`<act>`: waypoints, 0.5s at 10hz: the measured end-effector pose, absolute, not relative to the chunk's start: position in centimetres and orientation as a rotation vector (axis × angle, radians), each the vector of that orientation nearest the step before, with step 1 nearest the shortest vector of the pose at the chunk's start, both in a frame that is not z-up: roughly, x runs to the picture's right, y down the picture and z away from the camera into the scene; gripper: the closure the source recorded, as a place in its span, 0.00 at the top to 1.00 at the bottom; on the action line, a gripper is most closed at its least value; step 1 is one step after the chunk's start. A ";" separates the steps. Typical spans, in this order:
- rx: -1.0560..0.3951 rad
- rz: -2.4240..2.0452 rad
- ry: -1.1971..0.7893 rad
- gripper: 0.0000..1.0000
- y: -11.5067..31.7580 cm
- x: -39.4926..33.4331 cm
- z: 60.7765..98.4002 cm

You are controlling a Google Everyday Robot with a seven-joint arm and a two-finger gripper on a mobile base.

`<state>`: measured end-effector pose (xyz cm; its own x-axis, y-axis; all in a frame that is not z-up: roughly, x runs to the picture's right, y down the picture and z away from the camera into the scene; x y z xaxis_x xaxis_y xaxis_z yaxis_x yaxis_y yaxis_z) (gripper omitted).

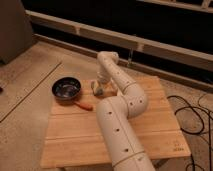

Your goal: Wipe the white sponge on the table

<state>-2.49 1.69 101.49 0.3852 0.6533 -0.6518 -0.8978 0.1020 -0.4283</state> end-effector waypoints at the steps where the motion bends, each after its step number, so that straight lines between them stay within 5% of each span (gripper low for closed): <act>1: -0.894 1.176 0.332 0.80 1.6 -2.7 101.4; 5: -0.892 1.177 0.334 0.80 1.7 -2.4 101.5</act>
